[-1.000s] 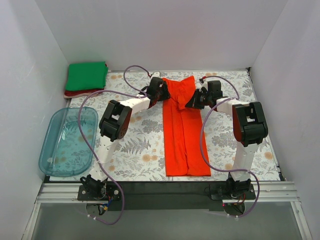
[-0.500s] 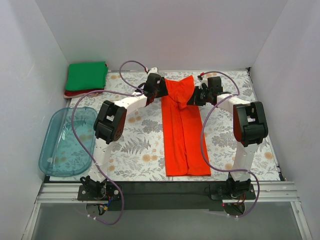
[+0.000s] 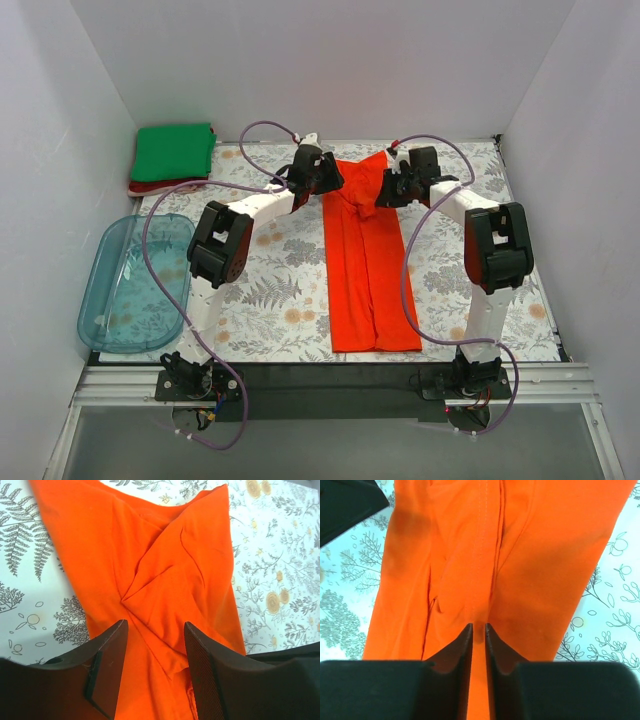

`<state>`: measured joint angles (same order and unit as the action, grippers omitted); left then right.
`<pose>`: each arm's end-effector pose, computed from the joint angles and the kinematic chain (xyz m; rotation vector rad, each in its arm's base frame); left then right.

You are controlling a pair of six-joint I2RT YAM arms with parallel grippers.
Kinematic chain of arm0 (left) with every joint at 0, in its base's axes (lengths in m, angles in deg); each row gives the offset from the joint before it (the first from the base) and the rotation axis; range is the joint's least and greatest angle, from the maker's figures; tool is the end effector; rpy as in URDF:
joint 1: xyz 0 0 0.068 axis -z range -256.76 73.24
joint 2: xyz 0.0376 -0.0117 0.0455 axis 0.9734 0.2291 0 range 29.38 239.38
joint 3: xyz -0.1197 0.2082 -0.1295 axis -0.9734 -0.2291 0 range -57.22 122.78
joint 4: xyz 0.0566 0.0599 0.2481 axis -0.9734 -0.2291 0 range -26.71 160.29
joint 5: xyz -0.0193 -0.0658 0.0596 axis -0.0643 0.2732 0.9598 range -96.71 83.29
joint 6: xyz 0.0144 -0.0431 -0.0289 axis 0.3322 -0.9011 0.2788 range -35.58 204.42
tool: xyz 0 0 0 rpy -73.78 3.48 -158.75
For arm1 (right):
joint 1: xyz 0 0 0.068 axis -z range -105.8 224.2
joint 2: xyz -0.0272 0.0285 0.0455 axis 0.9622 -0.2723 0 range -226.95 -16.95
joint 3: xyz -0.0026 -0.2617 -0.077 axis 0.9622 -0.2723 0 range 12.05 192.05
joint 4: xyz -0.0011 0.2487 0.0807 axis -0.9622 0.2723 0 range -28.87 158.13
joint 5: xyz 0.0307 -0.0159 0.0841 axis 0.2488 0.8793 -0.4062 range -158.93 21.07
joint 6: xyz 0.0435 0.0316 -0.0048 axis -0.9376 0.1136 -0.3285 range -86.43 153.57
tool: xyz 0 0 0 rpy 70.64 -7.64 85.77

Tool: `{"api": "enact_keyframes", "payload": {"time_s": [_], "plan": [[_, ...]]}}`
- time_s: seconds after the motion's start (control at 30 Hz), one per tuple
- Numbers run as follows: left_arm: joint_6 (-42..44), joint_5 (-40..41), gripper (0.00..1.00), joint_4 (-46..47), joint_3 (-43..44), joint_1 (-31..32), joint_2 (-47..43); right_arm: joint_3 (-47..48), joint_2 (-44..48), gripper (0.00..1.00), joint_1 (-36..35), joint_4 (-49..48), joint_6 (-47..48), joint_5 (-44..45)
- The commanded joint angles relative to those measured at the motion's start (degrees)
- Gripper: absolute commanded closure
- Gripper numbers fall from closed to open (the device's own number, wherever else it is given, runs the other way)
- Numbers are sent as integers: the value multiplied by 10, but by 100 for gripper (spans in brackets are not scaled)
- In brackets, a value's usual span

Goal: Fold and stack the t-shirts
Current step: Fold the tshirt

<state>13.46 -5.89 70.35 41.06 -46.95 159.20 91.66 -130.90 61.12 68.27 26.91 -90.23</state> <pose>0.4538 -0.2593 0.1821 -0.8159 2.1472 -0.9806 0.4292 0.1130 0.1950 -0.3235 2.2853 0.6038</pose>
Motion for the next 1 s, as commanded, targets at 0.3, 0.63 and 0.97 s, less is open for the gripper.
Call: {"api": "enact_keyframes", "payload": {"time_s": [0.3, 0.63, 0.97], "plan": [[-21, -42, 62, 57, 35, 1, 21, -39, 95, 72, -111, -20, 106, 210], [-11, -65, 67, 92, 45, 2, 54, -36, 62, 65, -175, -38, 168, 315], [-19, -80, 68, 112, 46, 1, 74, -31, 22, 65, -192, -37, 180, 355]]}}
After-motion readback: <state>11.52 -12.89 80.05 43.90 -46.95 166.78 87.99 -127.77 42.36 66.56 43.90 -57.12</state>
